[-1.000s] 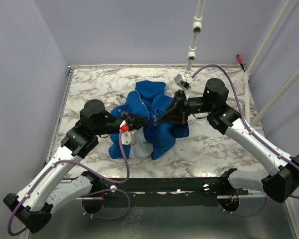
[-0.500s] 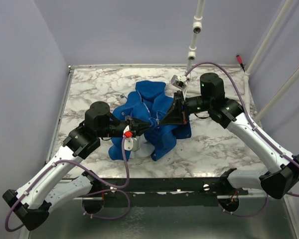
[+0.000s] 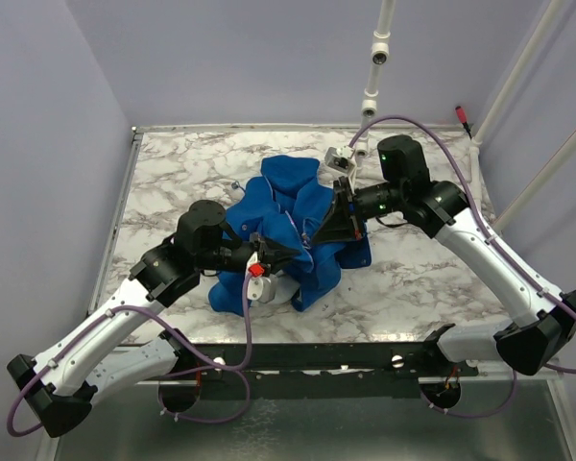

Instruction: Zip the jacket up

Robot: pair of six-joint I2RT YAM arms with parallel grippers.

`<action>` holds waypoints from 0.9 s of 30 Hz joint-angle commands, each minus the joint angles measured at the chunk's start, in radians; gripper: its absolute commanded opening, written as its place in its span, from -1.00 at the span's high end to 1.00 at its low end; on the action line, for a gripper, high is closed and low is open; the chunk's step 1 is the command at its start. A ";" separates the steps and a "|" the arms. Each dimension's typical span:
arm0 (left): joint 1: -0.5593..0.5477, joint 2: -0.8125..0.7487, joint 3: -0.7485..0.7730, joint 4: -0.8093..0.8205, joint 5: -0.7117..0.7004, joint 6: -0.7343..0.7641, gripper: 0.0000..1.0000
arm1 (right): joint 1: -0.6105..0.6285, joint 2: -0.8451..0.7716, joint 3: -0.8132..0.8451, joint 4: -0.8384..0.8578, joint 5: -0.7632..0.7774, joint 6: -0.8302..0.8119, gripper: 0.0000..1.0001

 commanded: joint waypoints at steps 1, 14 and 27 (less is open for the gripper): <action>-0.006 -0.020 -0.003 -0.026 -0.009 0.043 1.00 | -0.001 -0.038 -0.005 -0.031 -0.020 -0.005 0.99; 0.038 -0.107 -0.200 0.129 -0.221 -0.183 0.26 | -0.002 -0.245 -0.272 0.290 0.096 -0.087 0.99; 0.129 0.014 -0.127 0.521 0.006 -0.845 -0.58 | -0.002 -0.247 -0.372 0.479 0.099 -0.152 0.99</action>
